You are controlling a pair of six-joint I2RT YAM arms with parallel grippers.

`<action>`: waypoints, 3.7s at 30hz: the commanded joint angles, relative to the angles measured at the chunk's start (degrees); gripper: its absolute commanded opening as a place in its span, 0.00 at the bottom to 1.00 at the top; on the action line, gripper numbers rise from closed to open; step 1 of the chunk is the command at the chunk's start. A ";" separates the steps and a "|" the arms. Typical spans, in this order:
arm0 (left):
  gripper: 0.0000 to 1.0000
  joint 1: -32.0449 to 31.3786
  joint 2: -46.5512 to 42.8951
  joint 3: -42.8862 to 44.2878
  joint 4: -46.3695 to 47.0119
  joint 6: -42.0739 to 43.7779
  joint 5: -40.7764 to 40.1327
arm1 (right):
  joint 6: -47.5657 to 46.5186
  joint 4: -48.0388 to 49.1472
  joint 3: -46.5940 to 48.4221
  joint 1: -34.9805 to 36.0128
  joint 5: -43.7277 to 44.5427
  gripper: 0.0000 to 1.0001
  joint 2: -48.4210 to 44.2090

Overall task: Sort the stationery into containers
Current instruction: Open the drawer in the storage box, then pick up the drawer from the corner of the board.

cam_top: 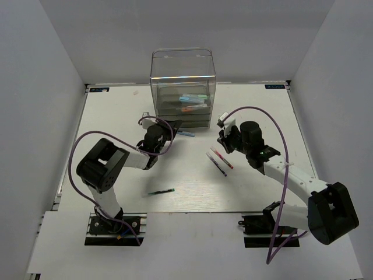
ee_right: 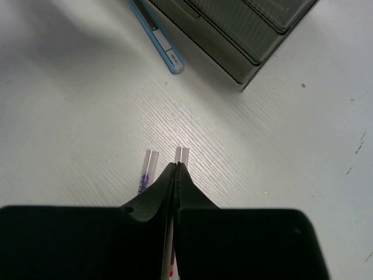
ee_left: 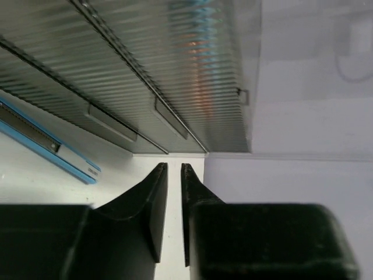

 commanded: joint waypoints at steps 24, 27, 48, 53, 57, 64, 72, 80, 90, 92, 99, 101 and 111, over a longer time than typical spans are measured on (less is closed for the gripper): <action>0.46 -0.22 10.71 7.07 7.95 -4.59 -6.91 | 1.25 1.85 2.15 -4.01 -1.27 0.00 2.92; 0.49 -0.22 11.25 7.60 7.95 -4.59 -7.43 | 1.08 1.94 2.15 -4.27 -1.19 0.00 2.75; 0.07 -0.22 13.01 8.48 9.18 -5.12 -9.37 | 0.02 1.94 1.97 -4.80 -1.72 0.00 2.92; 0.01 -0.75 11.08 5.41 10.67 -5.12 -8.84 | 0.11 1.41 1.71 -4.89 -1.45 0.10 2.92; 0.00 -1.89 8.88 1.64 11.20 -5.12 -8.31 | 0.37 1.24 1.71 -4.80 -1.80 0.11 3.10; 0.00 -3.74 5.54 -2.60 11.82 -5.12 -7.78 | 0.20 0.53 1.80 -4.89 -1.80 0.18 3.19; 0.27 -4.36 4.39 -3.39 10.76 -5.12 -7.78 | -0.33 -3.41 2.58 -4.89 -3.03 0.42 3.62; 0.63 -4.36 -0.61 -4.61 6.29 -4.59 -6.73 | -1.21 -10.62 5.22 -4.71 -3.65 0.44 7.22; 0.76 -4.36 -14.40 -9.72 -8.81 -0.12 -2.52 | -5.25 -17.22 6.36 -4.28 -4.18 0.44 13.20; 0.78 -4.36 -19.06 -10.24 -17.25 1.64 -1.73 | -5.69 -17.92 6.71 -4.45 -2.96 0.44 15.31; 0.83 -4.36 -33.91 -10.77 -43.35 6.04 -0.84 | -5.96 -18.45 7.33 -3.84 0.12 0.44 20.49; 0.83 -4.36 -36.64 -10.07 -52.37 6.04 -1.36 | -5.96 -18.71 7.51 -3.57 0.39 0.44 21.64; 0.92 -4.36 -50.44 -8.84 -78.33 -3.69 -1.90 | -9.11 -18.98 6.98 -2.96 -0.39 0.03 21.38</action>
